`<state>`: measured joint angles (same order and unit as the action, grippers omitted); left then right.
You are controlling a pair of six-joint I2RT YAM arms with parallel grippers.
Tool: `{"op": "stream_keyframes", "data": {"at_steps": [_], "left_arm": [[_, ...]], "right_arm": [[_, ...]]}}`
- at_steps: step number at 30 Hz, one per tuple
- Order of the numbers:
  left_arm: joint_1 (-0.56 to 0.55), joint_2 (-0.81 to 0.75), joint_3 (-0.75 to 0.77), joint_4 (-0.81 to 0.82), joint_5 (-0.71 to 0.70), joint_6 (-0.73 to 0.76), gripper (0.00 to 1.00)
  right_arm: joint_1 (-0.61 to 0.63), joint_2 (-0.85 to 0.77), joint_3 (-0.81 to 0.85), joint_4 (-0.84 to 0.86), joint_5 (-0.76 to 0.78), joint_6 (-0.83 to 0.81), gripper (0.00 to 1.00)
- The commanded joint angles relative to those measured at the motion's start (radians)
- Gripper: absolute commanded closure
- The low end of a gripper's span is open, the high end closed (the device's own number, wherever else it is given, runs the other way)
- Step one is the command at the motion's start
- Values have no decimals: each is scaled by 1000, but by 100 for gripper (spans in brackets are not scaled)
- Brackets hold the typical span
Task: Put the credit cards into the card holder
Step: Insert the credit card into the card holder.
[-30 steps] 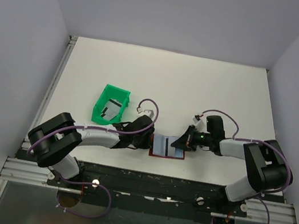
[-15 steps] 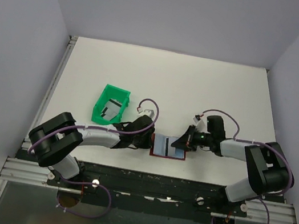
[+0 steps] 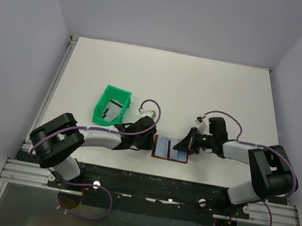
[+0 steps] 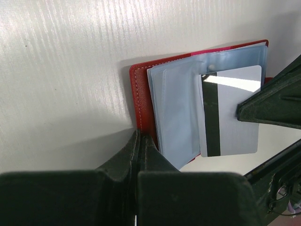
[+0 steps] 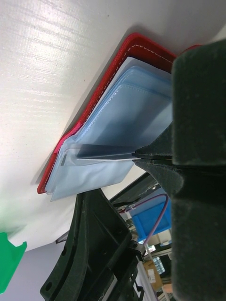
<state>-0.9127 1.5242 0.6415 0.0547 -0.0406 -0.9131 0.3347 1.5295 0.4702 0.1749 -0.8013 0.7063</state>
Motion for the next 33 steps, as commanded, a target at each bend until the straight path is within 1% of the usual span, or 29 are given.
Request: {"op": "stream_keyframes", "data": {"at_steps": [1,8,17,26,33], "left_arm": [[-8,37,-16,-61,21,3,100],[-6,44,-9,-59,25,6,100],[-6,44,-3,-59,25,8,100],[-5,45,-5,-59,24,5,100],[-6,47,-8,-59,25,6,100]], "right_arm": [[13,8,10,-32,40,-27,100],[13,-26,28,-167,188,-93,100],[13,-8,56,-270,277,-108,100],[13,-23,48,-293,237,-117,100],[13,-51,33,-301,244,-113,100]]}}
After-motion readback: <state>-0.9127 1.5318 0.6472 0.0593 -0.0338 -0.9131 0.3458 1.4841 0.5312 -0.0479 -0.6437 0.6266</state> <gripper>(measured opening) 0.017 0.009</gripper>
